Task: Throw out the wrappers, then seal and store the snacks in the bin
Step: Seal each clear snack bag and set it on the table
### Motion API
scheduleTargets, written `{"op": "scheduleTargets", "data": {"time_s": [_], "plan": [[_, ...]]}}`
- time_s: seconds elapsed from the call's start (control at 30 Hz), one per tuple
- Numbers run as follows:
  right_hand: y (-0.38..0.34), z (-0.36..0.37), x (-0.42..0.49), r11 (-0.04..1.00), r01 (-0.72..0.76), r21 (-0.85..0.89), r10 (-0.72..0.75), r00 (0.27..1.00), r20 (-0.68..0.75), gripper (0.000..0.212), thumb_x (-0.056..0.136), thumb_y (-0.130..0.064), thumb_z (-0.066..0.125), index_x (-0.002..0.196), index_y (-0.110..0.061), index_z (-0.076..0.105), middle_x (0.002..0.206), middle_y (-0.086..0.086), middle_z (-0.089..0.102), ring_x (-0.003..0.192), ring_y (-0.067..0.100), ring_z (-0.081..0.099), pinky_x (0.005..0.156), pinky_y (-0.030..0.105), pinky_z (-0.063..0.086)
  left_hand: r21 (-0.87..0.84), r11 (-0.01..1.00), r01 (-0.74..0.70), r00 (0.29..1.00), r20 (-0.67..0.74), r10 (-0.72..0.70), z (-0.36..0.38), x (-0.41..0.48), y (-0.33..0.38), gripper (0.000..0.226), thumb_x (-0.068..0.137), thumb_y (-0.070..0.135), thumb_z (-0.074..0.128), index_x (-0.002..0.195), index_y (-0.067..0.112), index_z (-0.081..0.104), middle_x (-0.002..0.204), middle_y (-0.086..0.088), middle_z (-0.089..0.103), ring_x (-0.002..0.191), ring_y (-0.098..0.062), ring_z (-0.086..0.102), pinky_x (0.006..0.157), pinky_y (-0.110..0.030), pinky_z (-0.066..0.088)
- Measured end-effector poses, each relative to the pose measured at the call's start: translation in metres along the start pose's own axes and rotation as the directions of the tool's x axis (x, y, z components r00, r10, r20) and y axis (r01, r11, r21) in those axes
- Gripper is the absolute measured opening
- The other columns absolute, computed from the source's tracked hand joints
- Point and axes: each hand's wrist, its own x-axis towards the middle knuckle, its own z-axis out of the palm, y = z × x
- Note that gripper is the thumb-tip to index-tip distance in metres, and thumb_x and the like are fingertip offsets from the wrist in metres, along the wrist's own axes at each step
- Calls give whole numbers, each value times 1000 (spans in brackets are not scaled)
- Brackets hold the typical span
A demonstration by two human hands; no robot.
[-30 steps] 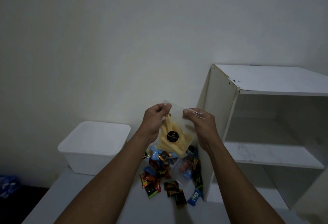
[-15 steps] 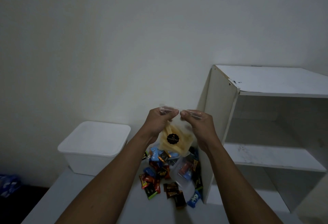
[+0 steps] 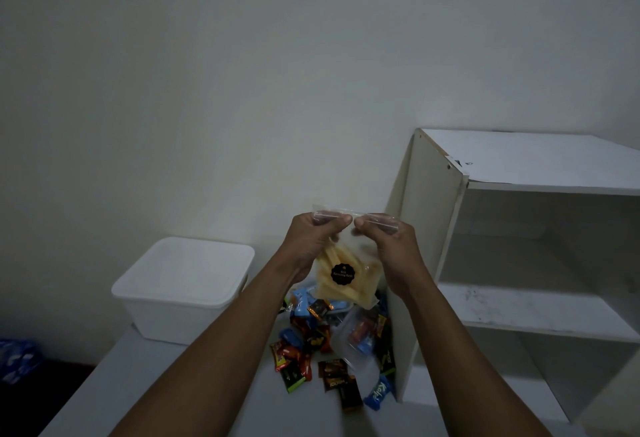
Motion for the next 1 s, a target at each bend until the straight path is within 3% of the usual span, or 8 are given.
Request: {"op": "scheduleTargets", "data": {"time_s": [0.13,0.27,0.43,0.67,0.83,1.0], "plan": [[1,1,1,1000,-19,-5,19,1000,6,13,87,-19,73,94,-9,77,87,6,77,87,17,71,84,37,52,13,1000,-16,1000,-18,16,-1,2,0,4,83,17,76,84,12,77,65,-1,62,62,-13,51,62,-27,43],[2,11,1,992,-87,92,96,990,-99,1,82,-16,78,82,-15,78,81,3,76,84,17,70,85,40,53,46,998,-46,995,-88,50,3,5,-2,1,84,17,76,84,17,77,78,-3,73,78,-20,63,77,-42,54],[-10,17,8,986,-73,148,100,979,-179,8,82,-15,78,78,-9,76,72,-4,72,73,8,65,77,30,50,35,995,-96,971,-215,101,6,7,-1,4,86,19,75,89,16,76,76,3,71,75,-14,61,71,-31,52],[-20,16,15,969,-43,243,102,967,-232,14,85,-19,75,72,-16,77,77,-2,73,82,15,63,76,37,50,-92,990,-110,969,-231,86,9,14,12,5,84,20,76,87,16,77,77,-2,67,82,-22,60,83,-44,52],[-23,16,19,958,-21,285,92,967,-237,32,94,-20,65,65,-23,78,76,-2,74,86,21,66,78,40,49,-104,984,-146,967,-227,119,12,13,21,7,88,21,72,85,18,77,68,-2,57,74,-18,52,74,-31,46],[-30,17,19,919,-14,394,127,957,-261,35,96,-15,59,66,-16,77,74,4,73,83,25,65,76,42,51,-141,977,-160,974,-185,133,14,11,27,20,95,22,61,87,11,75,68,1,56,63,-10,51,64,-20,45]]}}
